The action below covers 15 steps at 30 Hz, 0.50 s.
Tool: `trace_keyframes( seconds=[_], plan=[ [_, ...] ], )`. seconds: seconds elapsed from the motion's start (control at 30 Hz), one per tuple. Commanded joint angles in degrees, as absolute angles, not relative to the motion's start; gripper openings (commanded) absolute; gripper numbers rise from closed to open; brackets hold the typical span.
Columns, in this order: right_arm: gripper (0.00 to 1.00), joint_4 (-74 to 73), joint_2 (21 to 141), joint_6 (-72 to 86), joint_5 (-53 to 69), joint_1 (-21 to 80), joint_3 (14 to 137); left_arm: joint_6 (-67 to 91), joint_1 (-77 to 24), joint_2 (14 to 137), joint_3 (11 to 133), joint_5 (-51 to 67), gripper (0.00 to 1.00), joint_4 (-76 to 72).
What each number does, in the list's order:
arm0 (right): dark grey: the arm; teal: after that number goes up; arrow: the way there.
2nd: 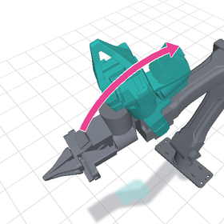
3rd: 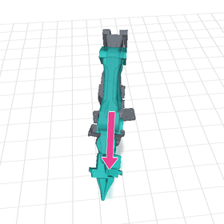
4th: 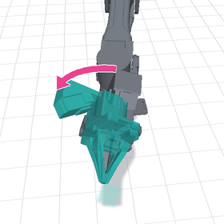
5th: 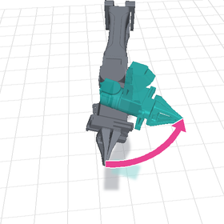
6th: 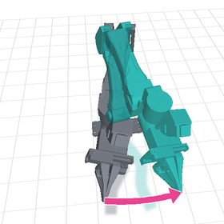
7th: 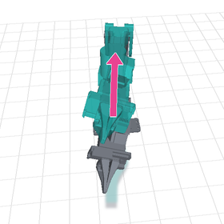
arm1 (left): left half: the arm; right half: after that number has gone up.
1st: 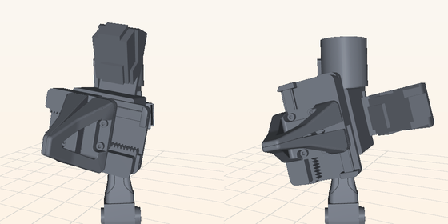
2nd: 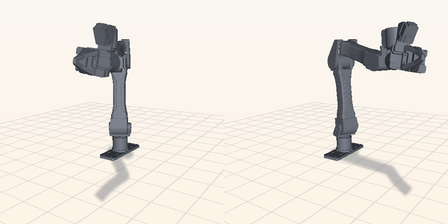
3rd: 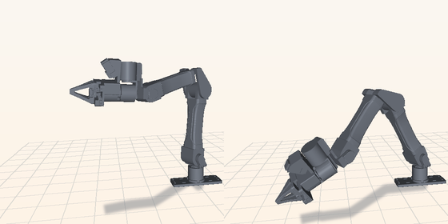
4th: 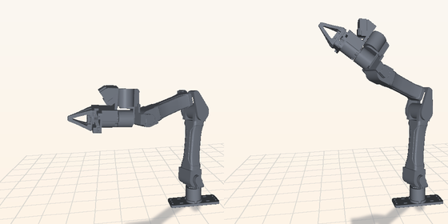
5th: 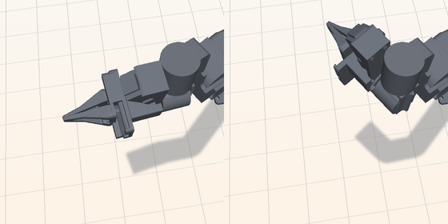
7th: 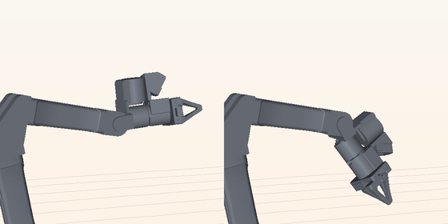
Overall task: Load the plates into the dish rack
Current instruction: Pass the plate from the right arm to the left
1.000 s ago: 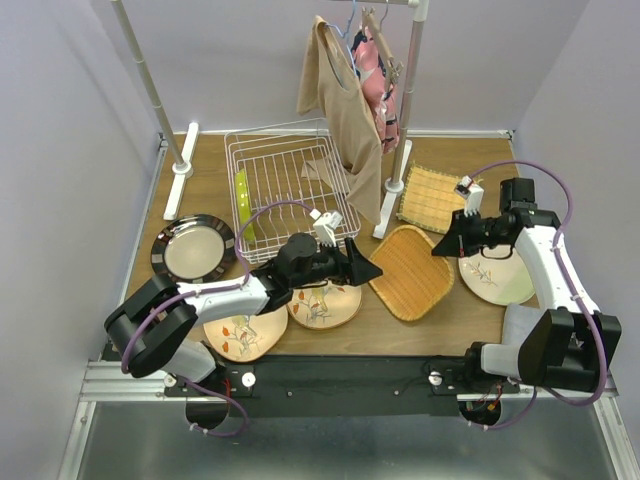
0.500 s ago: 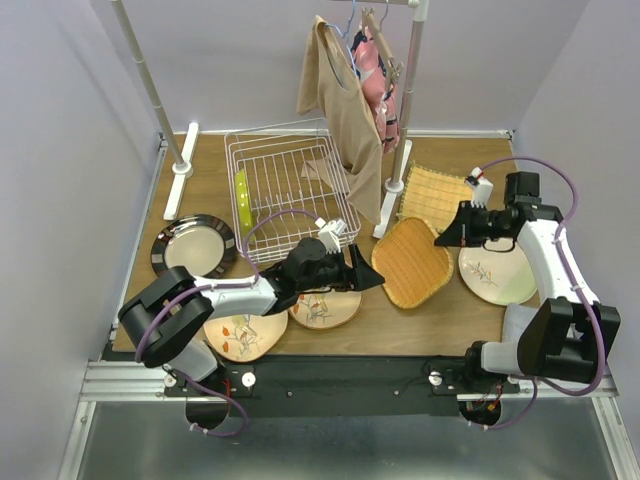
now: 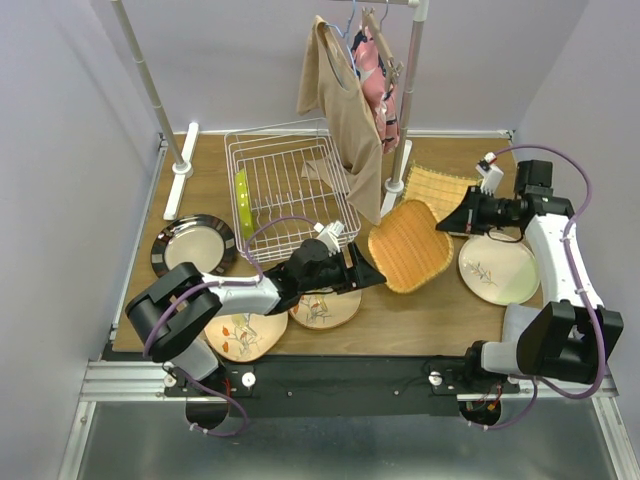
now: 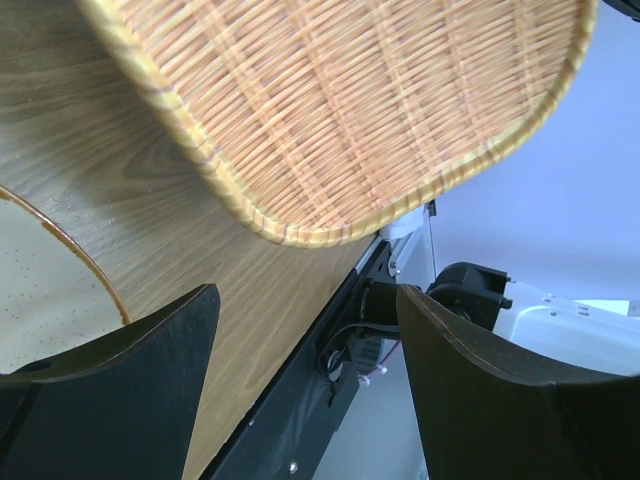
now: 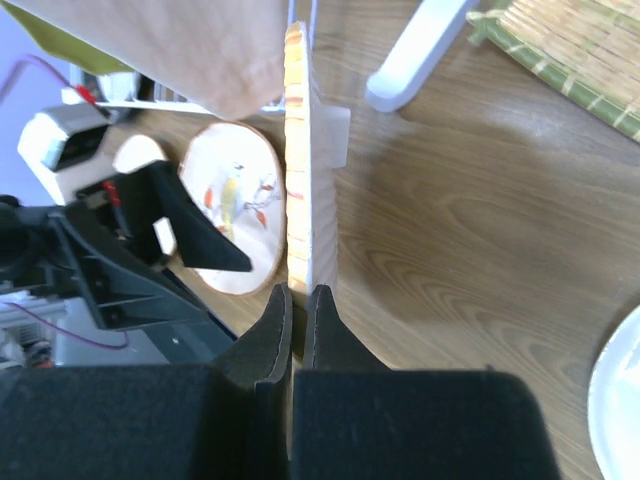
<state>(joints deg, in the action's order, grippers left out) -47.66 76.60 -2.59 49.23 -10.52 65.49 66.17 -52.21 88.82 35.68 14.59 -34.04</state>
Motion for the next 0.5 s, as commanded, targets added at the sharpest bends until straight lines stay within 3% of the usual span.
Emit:
trace_keyframes(
  seconds=[0.0, 0.47],
  plan=[
    [0.01, -48.52, 75.24, 2.37, 57.3, -12.21, 70.13, 69.6, -52.47, 89.03, 35.78, 13.27, 0.81, -38.48],
    [0.01, -51.41, 72.25, 10.19, 71.45, -13.36, 75.59, 71.89, -50.19, 86.31, 34.1, 10.55, 0.81, -44.47]
  ],
)
